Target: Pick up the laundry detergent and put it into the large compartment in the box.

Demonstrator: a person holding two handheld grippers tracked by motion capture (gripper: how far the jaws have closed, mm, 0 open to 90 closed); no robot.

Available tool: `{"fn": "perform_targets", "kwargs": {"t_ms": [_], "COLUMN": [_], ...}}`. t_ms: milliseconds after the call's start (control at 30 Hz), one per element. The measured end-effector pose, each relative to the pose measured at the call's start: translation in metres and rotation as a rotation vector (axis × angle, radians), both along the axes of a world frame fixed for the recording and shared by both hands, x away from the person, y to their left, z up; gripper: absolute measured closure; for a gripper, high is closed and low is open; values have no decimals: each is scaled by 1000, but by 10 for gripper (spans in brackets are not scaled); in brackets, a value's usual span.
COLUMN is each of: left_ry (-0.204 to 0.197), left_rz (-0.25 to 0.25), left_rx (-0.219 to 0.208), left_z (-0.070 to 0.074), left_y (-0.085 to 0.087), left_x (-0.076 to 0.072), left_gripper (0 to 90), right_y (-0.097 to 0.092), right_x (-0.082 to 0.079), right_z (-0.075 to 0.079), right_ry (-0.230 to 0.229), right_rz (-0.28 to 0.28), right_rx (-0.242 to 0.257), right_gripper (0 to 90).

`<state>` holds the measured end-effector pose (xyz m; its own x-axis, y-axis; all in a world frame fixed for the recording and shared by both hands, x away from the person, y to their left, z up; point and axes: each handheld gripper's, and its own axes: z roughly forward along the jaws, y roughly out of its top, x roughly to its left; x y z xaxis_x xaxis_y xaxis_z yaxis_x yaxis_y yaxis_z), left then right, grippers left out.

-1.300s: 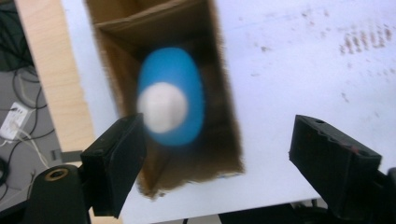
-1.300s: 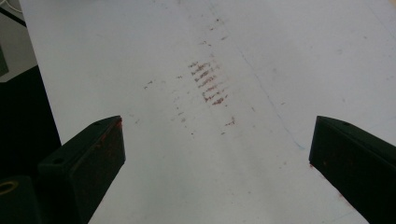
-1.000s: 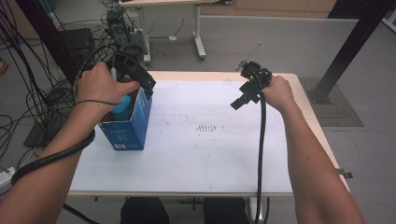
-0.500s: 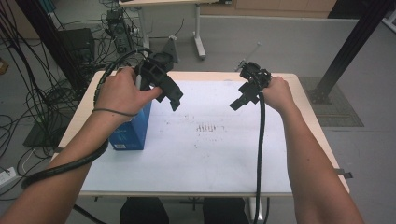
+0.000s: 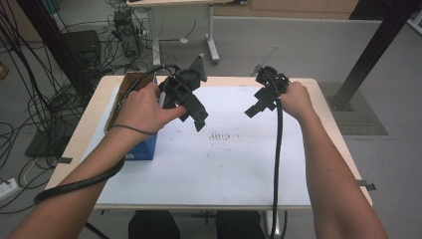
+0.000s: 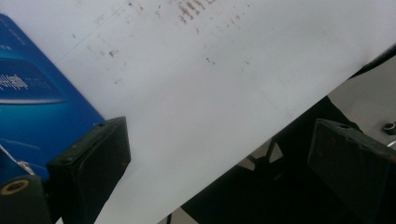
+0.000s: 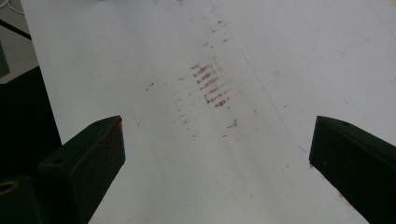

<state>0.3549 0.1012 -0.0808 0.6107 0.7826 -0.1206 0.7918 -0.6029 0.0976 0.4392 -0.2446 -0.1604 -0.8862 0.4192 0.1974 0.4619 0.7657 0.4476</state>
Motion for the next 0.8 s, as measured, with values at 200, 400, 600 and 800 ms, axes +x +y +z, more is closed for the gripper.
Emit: {"fn": "perform_targets", "kwargs": {"t_ms": [200,400,600,800], "left_ry": [9,15,20,19], "left_rz": [-2,-2,-6,-10], "left_rx": [-10,-15,-20,-27], "left_z": [-1,-5,-7,-7], "left_y": [2,4,2,0], "left_x": [2,3,3,3], "left_gripper": [57,57,56,54], "right_y": [0,1,0,-2], "right_x": [0,0,0,-2], "right_z": [0,0,0,1], "right_ry": [2,1,0,-3], "right_rz": [-2,2,2,-2], "right_rx": [1,3,5,7], "right_gripper": [37,38,38,37]}}
